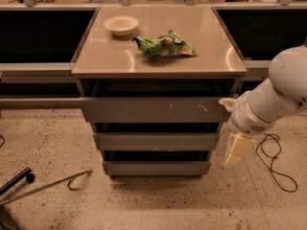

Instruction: Open bottom drawer

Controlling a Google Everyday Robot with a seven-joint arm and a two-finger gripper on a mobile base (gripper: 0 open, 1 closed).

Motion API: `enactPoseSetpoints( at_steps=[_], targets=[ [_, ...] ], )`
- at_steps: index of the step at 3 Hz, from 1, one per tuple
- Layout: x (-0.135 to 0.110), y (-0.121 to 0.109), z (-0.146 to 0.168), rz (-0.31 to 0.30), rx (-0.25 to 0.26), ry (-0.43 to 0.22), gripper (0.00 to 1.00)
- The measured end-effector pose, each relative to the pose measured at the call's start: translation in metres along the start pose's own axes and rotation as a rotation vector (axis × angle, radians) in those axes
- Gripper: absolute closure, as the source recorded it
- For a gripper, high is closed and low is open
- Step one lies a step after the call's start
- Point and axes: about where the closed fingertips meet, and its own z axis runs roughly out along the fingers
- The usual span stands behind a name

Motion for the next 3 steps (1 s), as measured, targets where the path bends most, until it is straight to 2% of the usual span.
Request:
enactPoseSetpoints(
  at_steps=[1, 2, 3],
  targets=[
    [0.000, 0.000, 0.000, 0.000, 0.000, 0.000, 0.00],
    [0.003, 0.002, 0.034, -0.003, -0.017, -0.040, 0.00],
    [0.007, 0.006, 0.118, -0.040, -0.067, -0.073, 0.00]
  ],
)
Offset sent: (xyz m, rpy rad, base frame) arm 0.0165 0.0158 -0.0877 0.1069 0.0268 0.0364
